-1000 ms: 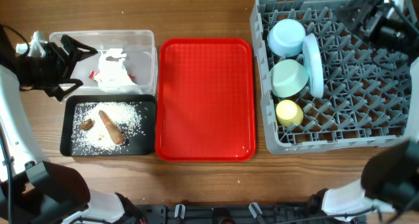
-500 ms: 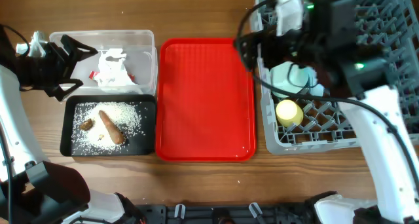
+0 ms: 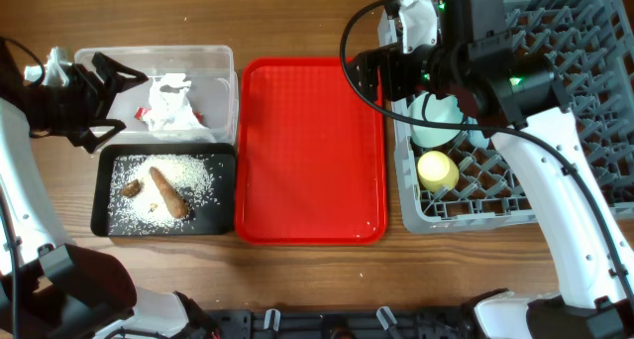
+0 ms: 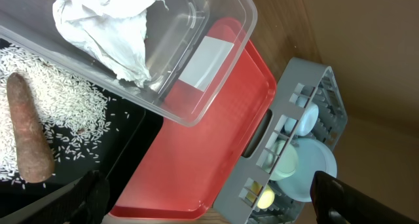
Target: Sort waste into correct bins and load items into the dishwasher rack
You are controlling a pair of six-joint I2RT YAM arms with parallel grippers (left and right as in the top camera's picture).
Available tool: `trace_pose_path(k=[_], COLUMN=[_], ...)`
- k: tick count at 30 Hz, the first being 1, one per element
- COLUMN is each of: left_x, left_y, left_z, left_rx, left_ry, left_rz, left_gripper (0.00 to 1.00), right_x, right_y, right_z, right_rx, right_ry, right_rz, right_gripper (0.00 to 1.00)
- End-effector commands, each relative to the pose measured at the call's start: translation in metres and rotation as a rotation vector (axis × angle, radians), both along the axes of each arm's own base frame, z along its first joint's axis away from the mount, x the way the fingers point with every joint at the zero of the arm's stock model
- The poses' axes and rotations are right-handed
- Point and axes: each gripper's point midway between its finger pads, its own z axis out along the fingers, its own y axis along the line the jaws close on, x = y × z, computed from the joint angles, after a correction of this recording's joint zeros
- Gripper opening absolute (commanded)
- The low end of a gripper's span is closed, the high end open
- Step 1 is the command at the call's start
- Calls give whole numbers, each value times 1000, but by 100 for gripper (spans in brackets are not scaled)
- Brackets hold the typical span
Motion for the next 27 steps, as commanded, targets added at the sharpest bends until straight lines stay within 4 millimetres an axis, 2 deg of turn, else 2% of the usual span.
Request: trace_pose_path(k=[1,6,8,11,15,17,20,23,24,27], left_x=[1,1,1,1,1,1,1,1,1,1], left_y=[2,2,2,2,2,2,2,2,2,2], left_z=[-1,-1,-1,-1,-1,-1,-1,-1,-1,-1], left_rx=[-4,-4,-4,-4,-4,-4,-4,-4,-4,-4], left_ry=[4,4,4,4,4,4,4,4,4,4], left_rz=[11,11,11,11,11,11,11,11,11,11], left_gripper=[100,100,100,100,100,100,100,100,100,100], right_x=[3,2,-3,-13,-36,-53,-80,-107,-132,-153], right_y=[0,-1,-2,-8,-21,-36,-55,-74,-87,-98], right_z=[-4,-4,3,26,69,97,114,113,103,90], right_rx=[-14,-14,-9,1,24,34,44,51,88,134], right_ry=[3,5,-10,-76,-197,-305,-404,-489,-587,-704], right_rz=[-8,-9,-8,-8,-35,-76,-121,-171,-198,-225], right_gripper=[100,100,100,100,100,100,100,100,100,100])
